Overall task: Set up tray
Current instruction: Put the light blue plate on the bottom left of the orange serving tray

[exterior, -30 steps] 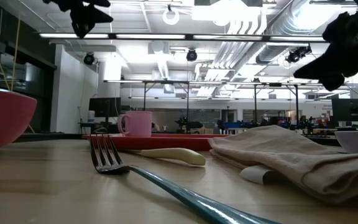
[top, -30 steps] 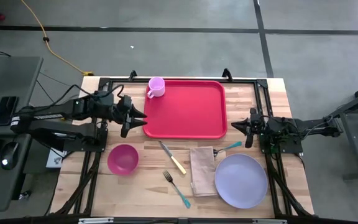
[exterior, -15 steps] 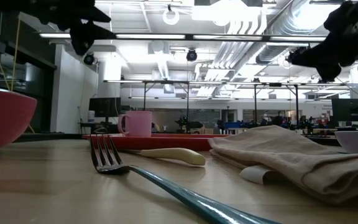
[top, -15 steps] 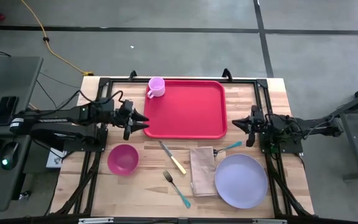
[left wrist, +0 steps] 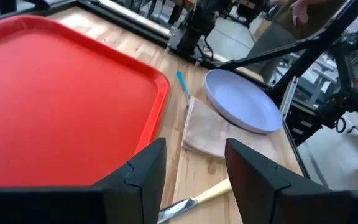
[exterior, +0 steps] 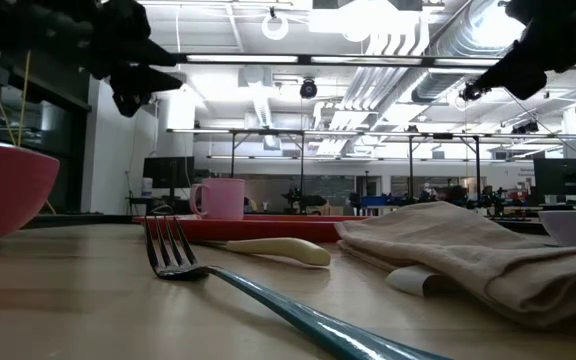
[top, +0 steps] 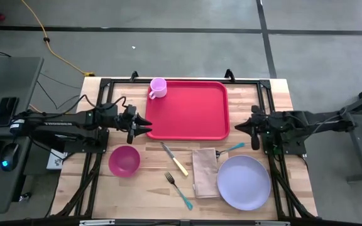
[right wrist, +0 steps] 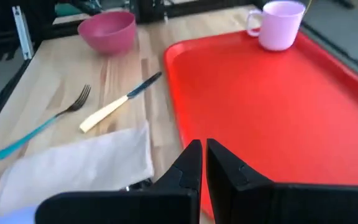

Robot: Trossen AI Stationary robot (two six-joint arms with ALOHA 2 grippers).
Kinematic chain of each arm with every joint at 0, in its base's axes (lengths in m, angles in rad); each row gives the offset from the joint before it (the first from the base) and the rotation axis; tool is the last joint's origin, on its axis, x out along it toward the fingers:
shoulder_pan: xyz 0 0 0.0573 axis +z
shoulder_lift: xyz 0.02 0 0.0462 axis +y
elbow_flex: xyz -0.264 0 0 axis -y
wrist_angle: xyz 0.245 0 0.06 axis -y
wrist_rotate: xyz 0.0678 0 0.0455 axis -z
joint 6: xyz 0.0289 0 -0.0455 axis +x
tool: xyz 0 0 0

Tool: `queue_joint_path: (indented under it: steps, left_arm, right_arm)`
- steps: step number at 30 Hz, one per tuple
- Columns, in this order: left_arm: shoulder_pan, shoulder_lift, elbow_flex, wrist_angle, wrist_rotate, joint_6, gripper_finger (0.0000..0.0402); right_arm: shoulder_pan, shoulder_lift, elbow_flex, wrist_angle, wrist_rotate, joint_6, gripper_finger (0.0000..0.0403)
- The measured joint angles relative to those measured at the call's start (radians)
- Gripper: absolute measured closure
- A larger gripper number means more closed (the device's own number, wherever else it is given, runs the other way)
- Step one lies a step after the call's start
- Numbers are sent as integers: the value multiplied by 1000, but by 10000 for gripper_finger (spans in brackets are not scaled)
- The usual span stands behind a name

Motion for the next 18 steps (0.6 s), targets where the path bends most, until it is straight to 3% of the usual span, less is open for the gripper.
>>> queue_joint_path:
  steps: [9, 18]
  left_arm:
    - [0, 0, -58, 65, 1, -10, 208]
    - [0, 0, -74, 67, 2, -20, 208]
  right_arm:
    - [0, 238, 198, -240, -157, 42, 402]
    - [0, 371, 310, -418, -348, 138, 402]
